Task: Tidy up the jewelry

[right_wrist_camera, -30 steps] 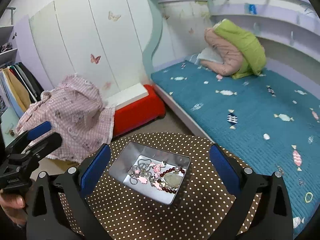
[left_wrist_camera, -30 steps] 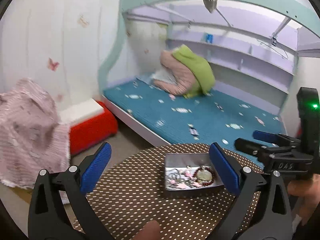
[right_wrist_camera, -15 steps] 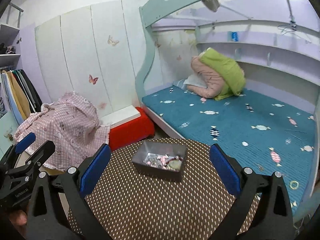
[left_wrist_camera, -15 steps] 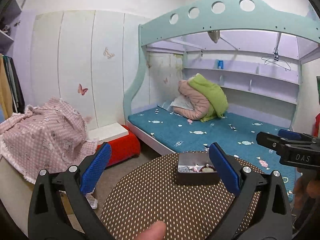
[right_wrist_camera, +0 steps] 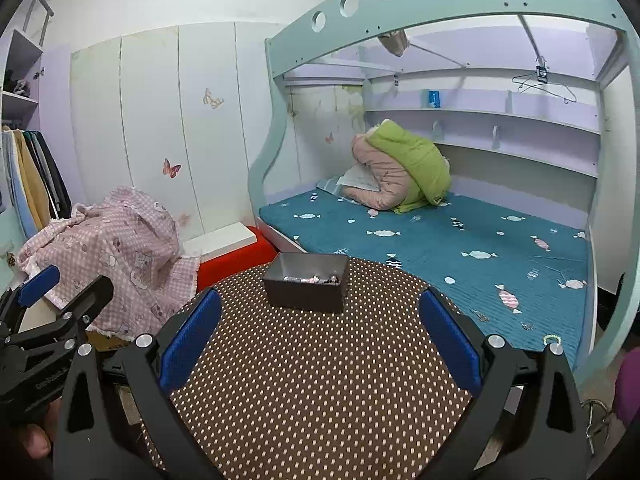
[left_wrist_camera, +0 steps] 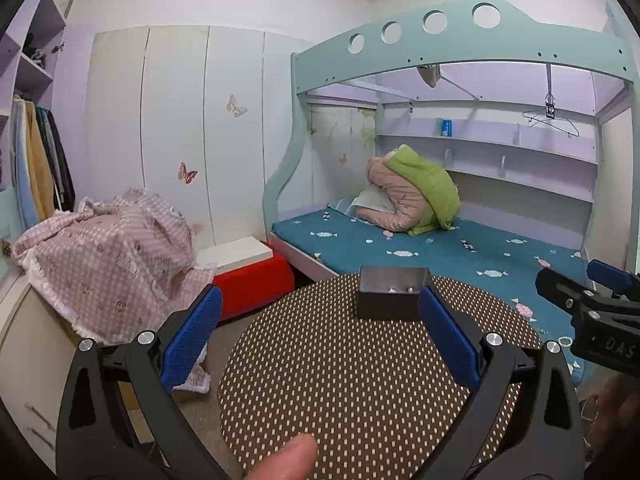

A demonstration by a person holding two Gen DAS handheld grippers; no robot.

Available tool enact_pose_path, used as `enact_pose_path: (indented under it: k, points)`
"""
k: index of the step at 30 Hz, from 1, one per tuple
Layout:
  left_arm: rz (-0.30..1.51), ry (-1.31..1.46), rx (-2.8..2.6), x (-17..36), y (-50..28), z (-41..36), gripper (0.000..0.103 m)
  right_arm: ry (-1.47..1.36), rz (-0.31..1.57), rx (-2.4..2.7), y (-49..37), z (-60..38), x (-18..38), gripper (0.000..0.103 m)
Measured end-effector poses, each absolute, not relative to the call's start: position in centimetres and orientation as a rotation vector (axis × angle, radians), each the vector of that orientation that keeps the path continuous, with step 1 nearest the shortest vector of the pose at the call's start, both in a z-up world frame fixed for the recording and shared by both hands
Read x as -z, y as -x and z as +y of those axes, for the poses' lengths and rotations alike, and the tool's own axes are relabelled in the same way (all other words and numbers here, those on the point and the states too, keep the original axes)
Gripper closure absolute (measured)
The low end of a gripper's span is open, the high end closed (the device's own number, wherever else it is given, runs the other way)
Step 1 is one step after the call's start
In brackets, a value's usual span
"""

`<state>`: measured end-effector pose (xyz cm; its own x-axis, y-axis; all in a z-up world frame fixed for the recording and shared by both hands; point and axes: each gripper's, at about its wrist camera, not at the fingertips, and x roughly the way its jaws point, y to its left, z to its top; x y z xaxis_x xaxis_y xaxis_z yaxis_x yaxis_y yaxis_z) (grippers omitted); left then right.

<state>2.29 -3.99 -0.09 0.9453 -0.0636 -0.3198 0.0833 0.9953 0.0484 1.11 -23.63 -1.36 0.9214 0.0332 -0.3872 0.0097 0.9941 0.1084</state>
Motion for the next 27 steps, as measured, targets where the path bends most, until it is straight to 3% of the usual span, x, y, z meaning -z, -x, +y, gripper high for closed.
enact_pose_path:
  k: [27]
  points:
    - [0.293, -0.047, 0.055, 0.8, 3.1, -2.8, 0.005, -0.07, 0.367, 0.025, 2.9, -21.2, 2.4, 0.008]
